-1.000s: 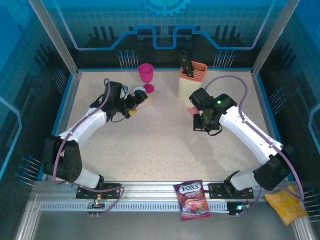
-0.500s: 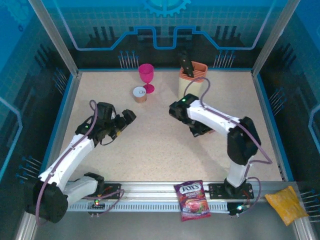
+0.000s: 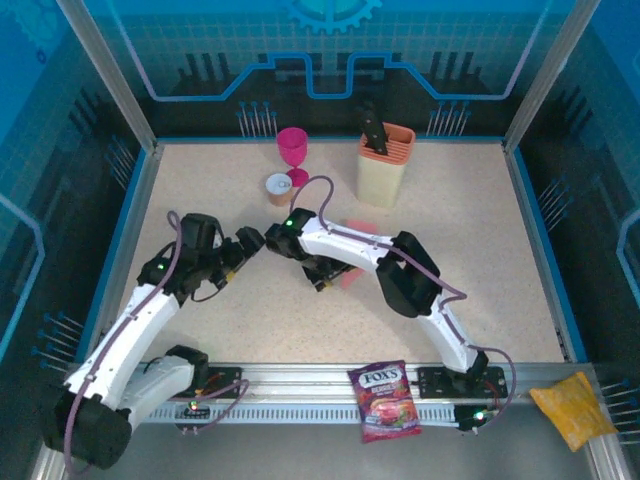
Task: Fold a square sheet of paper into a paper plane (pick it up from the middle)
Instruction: Turn over the paper at the center of the table.
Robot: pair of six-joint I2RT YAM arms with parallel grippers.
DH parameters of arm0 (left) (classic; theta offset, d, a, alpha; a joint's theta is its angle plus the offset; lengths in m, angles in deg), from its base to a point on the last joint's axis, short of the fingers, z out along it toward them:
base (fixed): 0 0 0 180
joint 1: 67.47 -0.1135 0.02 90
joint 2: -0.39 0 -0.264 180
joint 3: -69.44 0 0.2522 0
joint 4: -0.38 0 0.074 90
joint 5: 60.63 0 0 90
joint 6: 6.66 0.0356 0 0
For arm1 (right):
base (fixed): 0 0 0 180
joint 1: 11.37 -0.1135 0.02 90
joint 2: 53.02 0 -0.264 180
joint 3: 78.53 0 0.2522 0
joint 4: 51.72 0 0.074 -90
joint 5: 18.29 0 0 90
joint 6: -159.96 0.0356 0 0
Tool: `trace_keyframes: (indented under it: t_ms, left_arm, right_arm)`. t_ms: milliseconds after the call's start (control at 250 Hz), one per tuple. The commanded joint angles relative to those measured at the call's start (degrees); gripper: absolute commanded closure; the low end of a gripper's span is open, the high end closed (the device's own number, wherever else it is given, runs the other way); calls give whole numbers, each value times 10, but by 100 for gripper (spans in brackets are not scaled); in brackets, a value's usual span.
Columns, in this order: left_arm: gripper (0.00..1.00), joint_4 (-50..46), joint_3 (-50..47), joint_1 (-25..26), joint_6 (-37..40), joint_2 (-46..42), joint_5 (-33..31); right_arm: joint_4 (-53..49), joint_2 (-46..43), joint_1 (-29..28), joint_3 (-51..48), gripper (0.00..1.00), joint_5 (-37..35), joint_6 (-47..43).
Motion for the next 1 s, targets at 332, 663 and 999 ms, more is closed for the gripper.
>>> trace_keyframes:
  t_ms: [332,663,999]
  left_arm:
    - [0,35,21,52,50,56,67]
    - [0,139,231,201,143,386,191]
    - [0,99,414,261,201,596,257]
  right_arm:
    - [244,-331,199,-334,37,251,18]
    - [388,-408,392,-470,39,405,42]
    - [429,-357,460,-491,41,440,69]
